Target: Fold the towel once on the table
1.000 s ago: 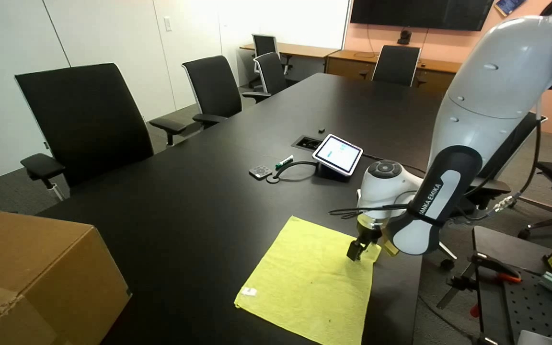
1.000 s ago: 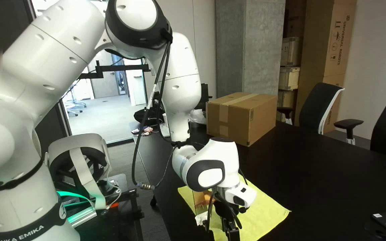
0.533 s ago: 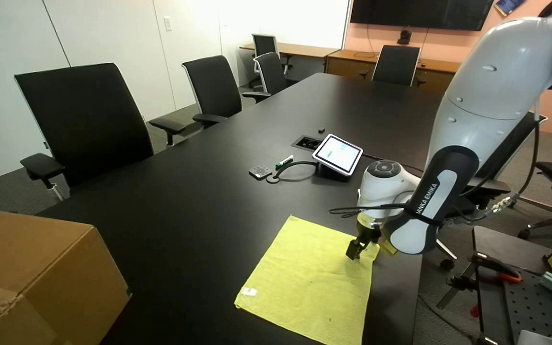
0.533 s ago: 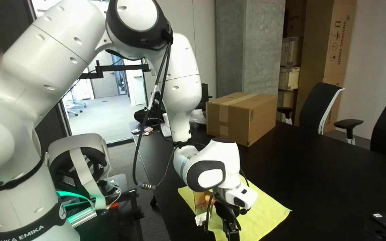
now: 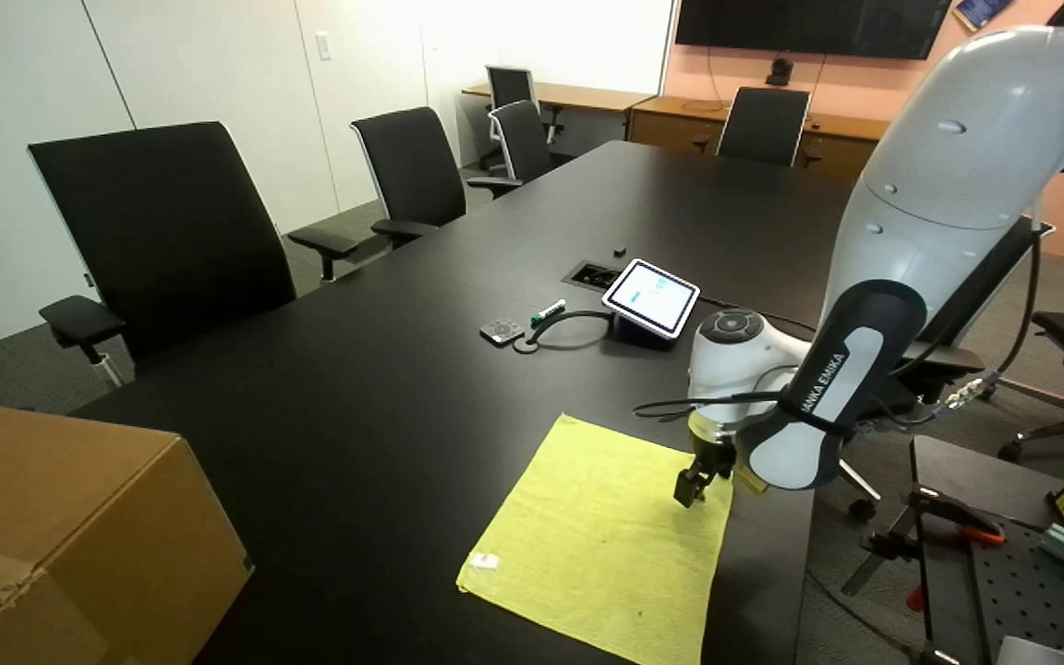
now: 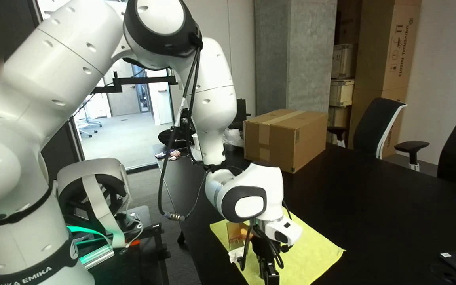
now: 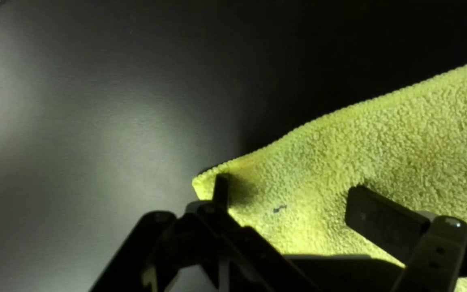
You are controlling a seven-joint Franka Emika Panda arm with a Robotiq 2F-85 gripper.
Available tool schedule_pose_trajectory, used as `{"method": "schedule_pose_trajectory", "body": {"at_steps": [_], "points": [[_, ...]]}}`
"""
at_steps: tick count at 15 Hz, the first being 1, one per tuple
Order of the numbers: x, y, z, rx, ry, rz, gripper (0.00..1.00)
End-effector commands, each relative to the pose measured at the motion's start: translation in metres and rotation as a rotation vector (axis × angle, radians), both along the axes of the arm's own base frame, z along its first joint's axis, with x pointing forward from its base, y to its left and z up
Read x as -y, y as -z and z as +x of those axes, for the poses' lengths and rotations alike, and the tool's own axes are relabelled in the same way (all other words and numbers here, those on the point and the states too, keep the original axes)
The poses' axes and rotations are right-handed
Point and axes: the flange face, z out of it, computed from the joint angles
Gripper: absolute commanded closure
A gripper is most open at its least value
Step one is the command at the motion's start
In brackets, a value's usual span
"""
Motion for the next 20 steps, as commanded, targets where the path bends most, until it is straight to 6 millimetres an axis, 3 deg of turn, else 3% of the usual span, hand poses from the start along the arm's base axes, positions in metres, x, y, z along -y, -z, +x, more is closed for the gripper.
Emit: {"method": "schedule_pose_trajectory", "body": {"at_steps": [1, 3, 5, 6, 11, 13, 20], "points": [[-0.004, -0.007, 0.000, -0.025, -0.006, -0.008, 0.27], [-0.005, -0.009, -0.001, -0.036, -0.007, -0.007, 0.28], [-0.005, -0.011, -0.003, -0.045, -0.008, -0.009, 0.53], [-0.005, -0.013, -0.004, -0.050, -0.008, -0.007, 0.56], [-0.006, -0.023, -0.006, -0.066, -0.010, 0.002, 0.96], [-0.005, -0.030, -0.007, -0.070, -0.009, 0.000, 1.00], [0.001, -0.052, -0.021, -0.082, 0.007, 0.013, 0.99]]}}
